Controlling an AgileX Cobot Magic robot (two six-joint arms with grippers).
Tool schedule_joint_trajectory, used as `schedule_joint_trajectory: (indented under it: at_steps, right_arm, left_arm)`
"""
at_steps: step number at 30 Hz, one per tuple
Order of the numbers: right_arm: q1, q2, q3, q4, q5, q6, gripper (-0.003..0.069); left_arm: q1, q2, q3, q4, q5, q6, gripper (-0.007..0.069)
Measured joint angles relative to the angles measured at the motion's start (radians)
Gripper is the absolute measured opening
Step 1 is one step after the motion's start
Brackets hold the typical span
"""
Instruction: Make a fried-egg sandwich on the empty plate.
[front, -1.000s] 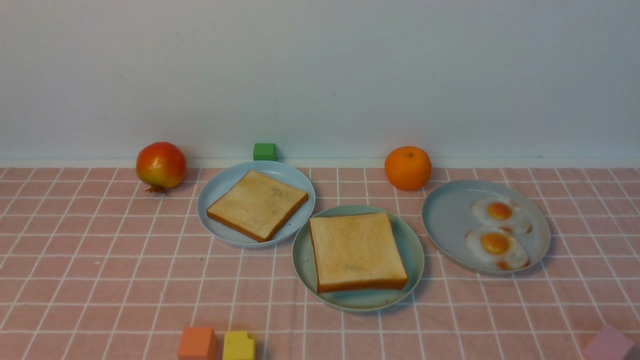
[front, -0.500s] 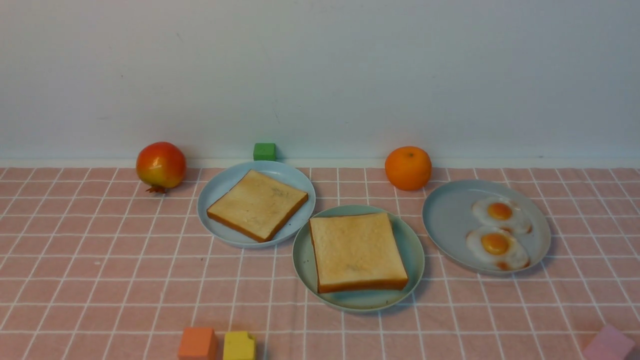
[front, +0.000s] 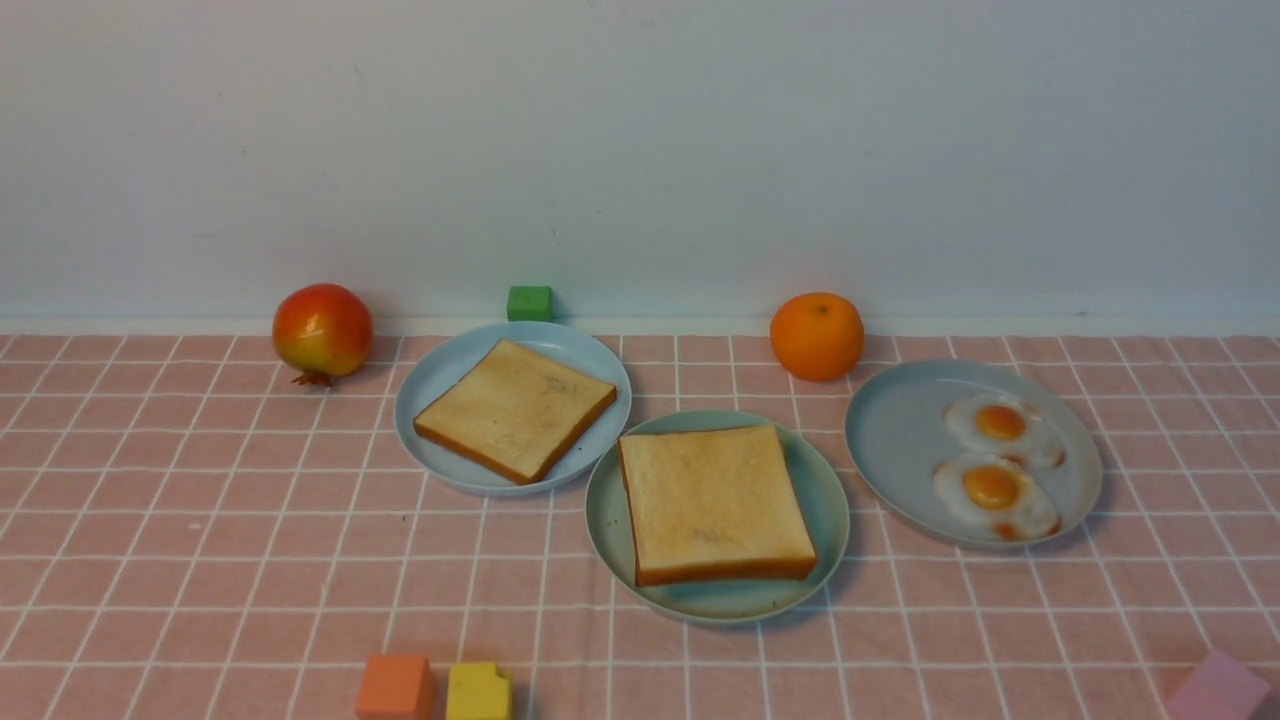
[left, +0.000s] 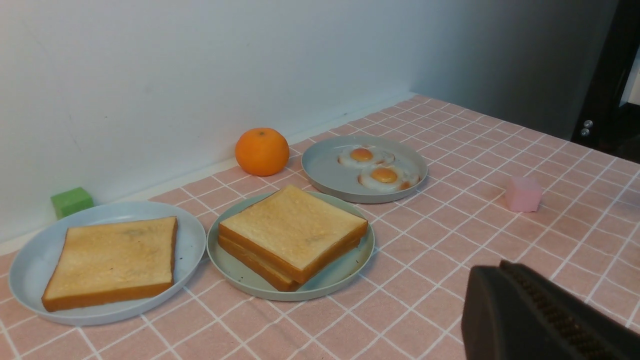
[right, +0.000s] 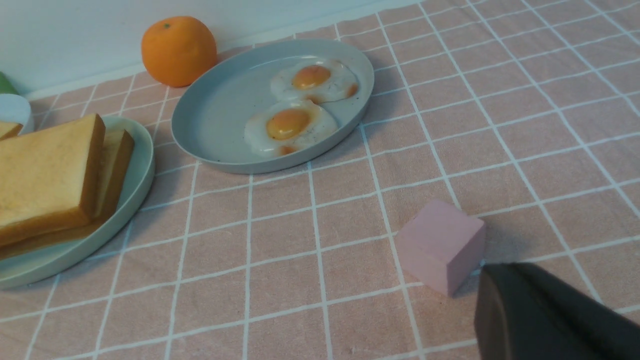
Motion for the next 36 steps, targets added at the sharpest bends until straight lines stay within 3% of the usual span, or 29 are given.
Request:
schedule_joint_trajectory:
  at_steps: [16,21,24,25,26,27,28,29,30,36]
  right_arm:
    - [0.0,0.0,0.0,-0.001,0.0,0.0,0.0011]
    - [0.0,0.0,0.0,-0.001,0.0,-0.001,0.0013]
    - [0.0,0.0,0.0,-0.001,0.0,-0.001,0.0016]
    - [0.0,0.0,0.0,-0.001,0.0,-0.001,0.0016]
    - [0.0,0.0,0.0,-0.001,0.0,-0.002,0.0016]
    - [0.0,0.0,0.0,-0.001,0.0,-0.002,0.0016]
    - [0.0,0.0,0.0,-0.001,0.0,-0.003,0.0016]
    - [0.0,0.0,0.0,-0.001,0.0,-0.003,0.0016]
    - [0.0,0.0,0.0,-0.001,0.0,-0.003,0.0017]
    - [0.0,0.0,0.0,-0.001,0.0,-0.003,0.0023]
  left_arm:
    - [0.001,0.0,0.0,0.003,-0.052,0.0,0.0013]
    - [0.068,0.0,0.0,0.016,-0.111,-0.033,0.0013]
    - [0.232,-0.014,0.0,0.174,-0.107,-0.213,0.0013]
    - [0.242,-0.014,0.0,0.174,-0.104,-0.227,0.0013]
    - [0.305,-0.037,0.001,0.285,-0.085,-0.329,0.0013]
    - [0.322,-0.044,0.002,0.313,-0.079,-0.358,0.0013]
    - [0.395,-0.073,0.015,0.422,-0.055,-0.484,0.0013]
    - [0.402,-0.081,0.017,0.446,-0.053,-0.497,0.0013]
    - [0.462,-0.111,0.042,0.524,-0.043,-0.591,0.0013]
    - [0.615,-0.152,0.215,0.599,-0.006,-0.802,0.0013]
